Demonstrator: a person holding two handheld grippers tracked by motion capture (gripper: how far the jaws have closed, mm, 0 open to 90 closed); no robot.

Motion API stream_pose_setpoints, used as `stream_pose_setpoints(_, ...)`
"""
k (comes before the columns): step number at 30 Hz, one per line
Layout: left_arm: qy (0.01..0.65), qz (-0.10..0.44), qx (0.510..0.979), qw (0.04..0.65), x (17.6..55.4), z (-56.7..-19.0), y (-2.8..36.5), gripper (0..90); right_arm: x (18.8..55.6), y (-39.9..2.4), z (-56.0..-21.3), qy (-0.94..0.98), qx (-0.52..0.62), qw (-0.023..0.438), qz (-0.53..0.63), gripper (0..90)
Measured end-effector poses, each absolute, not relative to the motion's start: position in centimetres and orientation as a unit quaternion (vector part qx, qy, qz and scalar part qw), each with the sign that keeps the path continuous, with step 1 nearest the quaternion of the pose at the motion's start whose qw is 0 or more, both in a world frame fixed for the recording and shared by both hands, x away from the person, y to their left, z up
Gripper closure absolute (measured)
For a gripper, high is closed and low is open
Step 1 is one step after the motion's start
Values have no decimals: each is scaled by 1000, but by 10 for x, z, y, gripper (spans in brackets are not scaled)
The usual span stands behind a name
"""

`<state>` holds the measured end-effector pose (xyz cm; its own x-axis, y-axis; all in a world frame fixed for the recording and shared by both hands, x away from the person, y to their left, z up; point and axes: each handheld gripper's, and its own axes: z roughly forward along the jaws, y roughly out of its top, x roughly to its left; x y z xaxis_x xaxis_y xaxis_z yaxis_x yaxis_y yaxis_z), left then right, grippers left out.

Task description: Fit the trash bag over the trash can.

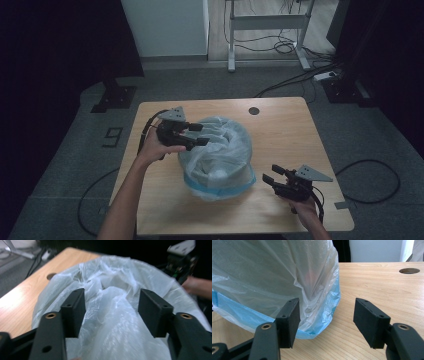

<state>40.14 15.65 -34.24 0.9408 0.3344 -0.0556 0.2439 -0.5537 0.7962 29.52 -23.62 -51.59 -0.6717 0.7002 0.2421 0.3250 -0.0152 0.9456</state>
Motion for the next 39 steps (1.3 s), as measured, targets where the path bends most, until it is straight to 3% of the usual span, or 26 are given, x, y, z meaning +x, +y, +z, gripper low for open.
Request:
stream_pose_setpoints(16, 136, 32, 954, 265, 413, -364, 113, 498, 294, -234, -517, 689, 372, 151, 603, 390)
stream_pose_setpoints(28, 109, 37, 917, 381, 416, -329, 112, 469, 295, -234, -518, 688, 375, 151, 603, 390)
stream_pose_setpoints(35, 87, 24, 926, 365, 422, -330, 76, 485, 295, -238, -517, 684, 377, 151, 606, 390)
stream_pose_setpoints(39, 73, 12, 942, 326, 421, -343, 51, 533, 295, -238, -517, 685, 376, 151, 605, 390)
